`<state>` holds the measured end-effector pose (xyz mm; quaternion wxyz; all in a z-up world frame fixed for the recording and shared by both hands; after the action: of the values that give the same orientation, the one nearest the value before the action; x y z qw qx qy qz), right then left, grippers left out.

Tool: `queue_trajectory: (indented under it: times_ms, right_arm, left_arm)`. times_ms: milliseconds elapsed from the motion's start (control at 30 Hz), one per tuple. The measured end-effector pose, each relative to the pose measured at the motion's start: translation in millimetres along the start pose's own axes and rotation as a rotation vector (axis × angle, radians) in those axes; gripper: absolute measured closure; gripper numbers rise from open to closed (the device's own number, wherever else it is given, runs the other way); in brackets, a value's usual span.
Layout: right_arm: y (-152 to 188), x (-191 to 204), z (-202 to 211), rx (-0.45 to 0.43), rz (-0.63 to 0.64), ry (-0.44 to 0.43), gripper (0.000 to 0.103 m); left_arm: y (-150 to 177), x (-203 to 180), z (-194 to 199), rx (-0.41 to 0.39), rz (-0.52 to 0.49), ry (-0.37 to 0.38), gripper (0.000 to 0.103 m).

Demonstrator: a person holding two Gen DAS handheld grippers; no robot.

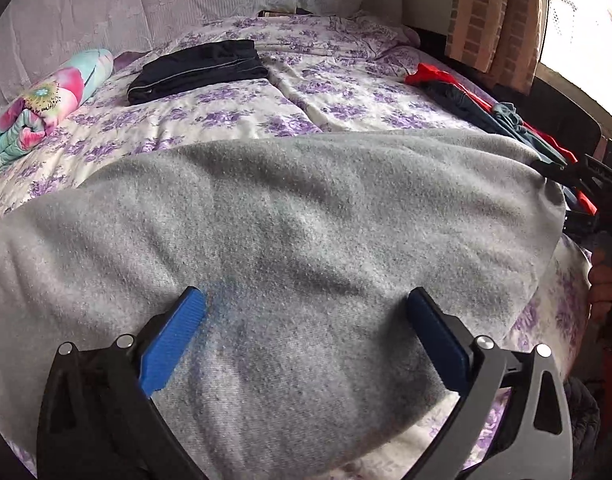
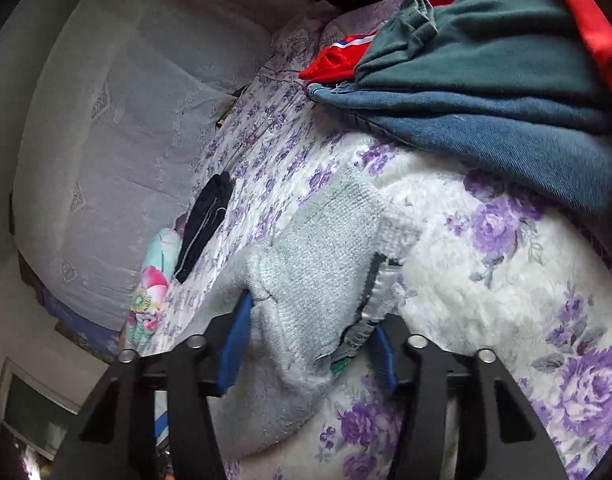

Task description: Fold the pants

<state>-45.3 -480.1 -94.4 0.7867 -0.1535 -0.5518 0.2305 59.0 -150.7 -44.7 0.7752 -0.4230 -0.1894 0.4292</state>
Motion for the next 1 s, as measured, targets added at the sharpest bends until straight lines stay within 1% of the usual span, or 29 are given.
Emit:
queue_trajectory:
  times_ms: [33,100,133,167,200,267,333,400,433,467,533,567,600,633,667,700,767,833,867,900,933,967,1000]
  right_arm:
    - [0,-2,1,-0.007,0.001,-0.023,0.060]
    - [3,-1,4,-0.022,0.045,-0.037,0.066]
    - [5,0,5,-0.031,0.071,-0.037,0.067]
    - [6,2,5,-0.041,0.094,-0.035,0.069]
    - [6,4,6,-0.051,0.112,-0.030,0.070]
    - [7,10,6,-0.064,0.151,-0.004,0.071]
    - [6,25,6,-0.083,0.224,0.043,0.074]
    - [4,53,11,-0.133,0.348,0.068,0.076]
    - [5,74,15,-0.171,0.429,0.070,0.076]
    - [8,94,19,-0.202,0.500,0.065,0.077]
    - [20,139,25,-0.252,0.654,0.040,0.077]
    - [31,161,26,-0.268,0.730,0.022,0.077]
    - [42,180,27,-0.276,0.795,0.007,0.077]
    - [59,200,26,-0.277,0.879,-0.009,0.077]
    - [76,216,24,-0.275,0.959,-0.020,0.077]
    - [93,230,21,-0.274,1.030,-0.028,0.077]
    - [135,255,8,-0.266,1.193,-0.037,0.077]
    - [179,271,-8,-0.230,1.326,-0.058,0.077]
    - [198,274,-17,-0.193,1.379,-0.064,0.078]
    - [221,274,-30,-0.126,1.449,-0.060,0.076]
    - [245,271,-44,-0.038,1.533,-0.039,0.074]
    - [266,264,-57,0.045,1.620,-0.029,0.066]
    - [279,258,-61,0.050,1.678,-0.017,0.066]
  left_arm:
    - [0,-1,0,0.000,0.004,0.003,0.004]
    - [0,0,3,-0.001,0.014,0.007,0.004]
    - [0,3,7,-0.007,0.019,-0.009,0.004]
    - [1,9,15,-0.025,0.027,-0.043,0.004]
    - [2,19,26,-0.059,0.040,-0.104,0.004]
    - [6,43,53,-0.121,0.063,-0.194,0.004]
    - [12,78,87,-0.184,0.090,-0.292,0.004]
    - [20,122,118,-0.217,0.134,-0.395,0.004]
    - [24,143,130,-0.221,0.170,-0.427,0.004]
    - [31,164,140,-0.223,0.219,-0.448,0.004]
    - [51,212,156,-0.231,0.383,-0.474,0.004]
    - [64,233,159,-0.235,0.480,-0.468,0.004]
    - [78,251,159,-0.235,0.576,-0.442,0.004]
    - [92,263,158,-0.248,0.650,-0.396,0.005]
    - [96,263,163,-0.296,0.628,-0.386,0.005]
    - [94,255,166,-0.319,0.578,-0.397,0.005]
    - [93,243,157,-0.278,0.498,-0.468,0.005]
    - [91,233,154,-0.277,0.424,-0.514,0.005]
    - [90,230,152,-0.271,0.396,-0.526,0.005]
    - [90,230,153,-0.266,0.389,-0.527,0.005]
    - [89,231,152,-0.268,0.393,-0.521,0.005]
    - [90,231,153,-0.271,0.407,-0.509,0.005]
    - [92,233,156,-0.276,0.431,-0.486,0.005]
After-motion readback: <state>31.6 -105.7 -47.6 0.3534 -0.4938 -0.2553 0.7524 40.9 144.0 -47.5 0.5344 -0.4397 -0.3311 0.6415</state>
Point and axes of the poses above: each gripper's, at about its wrist camera, not at the fingertips, and z roughly against the way its jaws point, x to its left, y to its underside, the point moved 3 cm from there along -z, roughly the way its jaws point, and after that the axes turned 12 degrees about -x, right-handed, at the moved point
